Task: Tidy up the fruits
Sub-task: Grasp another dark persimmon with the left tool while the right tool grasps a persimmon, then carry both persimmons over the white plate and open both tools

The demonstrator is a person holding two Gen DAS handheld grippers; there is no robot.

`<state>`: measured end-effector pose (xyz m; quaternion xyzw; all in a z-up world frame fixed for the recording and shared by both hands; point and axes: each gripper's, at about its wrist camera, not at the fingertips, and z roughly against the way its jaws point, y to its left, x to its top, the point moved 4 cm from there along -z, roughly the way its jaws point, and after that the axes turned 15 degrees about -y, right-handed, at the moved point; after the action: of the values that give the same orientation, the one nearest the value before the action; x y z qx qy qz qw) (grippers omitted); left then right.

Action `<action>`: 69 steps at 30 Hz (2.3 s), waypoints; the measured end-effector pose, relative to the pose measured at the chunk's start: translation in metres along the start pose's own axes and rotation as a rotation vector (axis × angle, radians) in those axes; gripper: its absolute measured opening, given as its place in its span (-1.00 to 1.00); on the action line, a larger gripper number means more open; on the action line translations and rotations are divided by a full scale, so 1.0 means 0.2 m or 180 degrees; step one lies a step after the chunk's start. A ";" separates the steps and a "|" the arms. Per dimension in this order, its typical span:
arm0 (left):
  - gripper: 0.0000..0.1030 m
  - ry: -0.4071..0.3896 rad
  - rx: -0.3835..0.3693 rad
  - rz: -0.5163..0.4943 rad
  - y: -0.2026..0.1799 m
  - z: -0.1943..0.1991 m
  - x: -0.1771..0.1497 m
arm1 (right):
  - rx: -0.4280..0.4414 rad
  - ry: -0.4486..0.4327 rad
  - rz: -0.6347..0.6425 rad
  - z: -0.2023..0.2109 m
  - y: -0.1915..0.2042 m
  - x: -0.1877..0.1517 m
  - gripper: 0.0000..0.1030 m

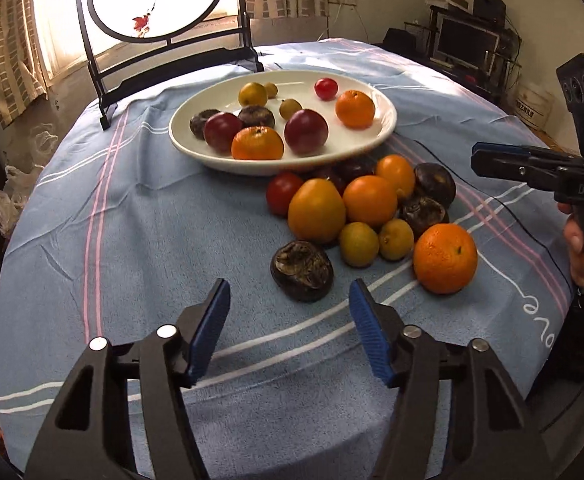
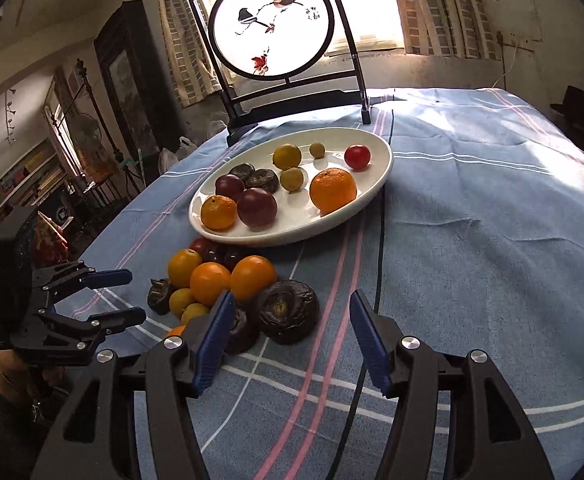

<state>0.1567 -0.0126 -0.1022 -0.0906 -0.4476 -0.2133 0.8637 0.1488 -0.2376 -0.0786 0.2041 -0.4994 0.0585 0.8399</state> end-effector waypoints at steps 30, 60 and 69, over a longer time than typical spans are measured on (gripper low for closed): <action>-0.30 -0.0372 -0.0181 0.0604 0.03 0.01 0.00 | -0.0279 0.0481 0.0522 -0.20 0.12 -0.05 0.08; -0.30 -0.0440 -0.0156 0.0640 0.05 0.03 0.00 | -0.0391 0.0370 0.0238 -0.10 0.00 0.02 -0.11; -0.30 -0.0611 -0.0169 0.0650 0.06 0.11 0.13 | -0.0197 0.0064 -0.0019 0.02 -0.09 0.19 -0.11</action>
<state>0.1599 -0.0010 -0.0690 -0.1785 -0.5108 -0.1264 0.8314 0.1685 -0.2595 -0.0497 0.1789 -0.4919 0.0425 0.8510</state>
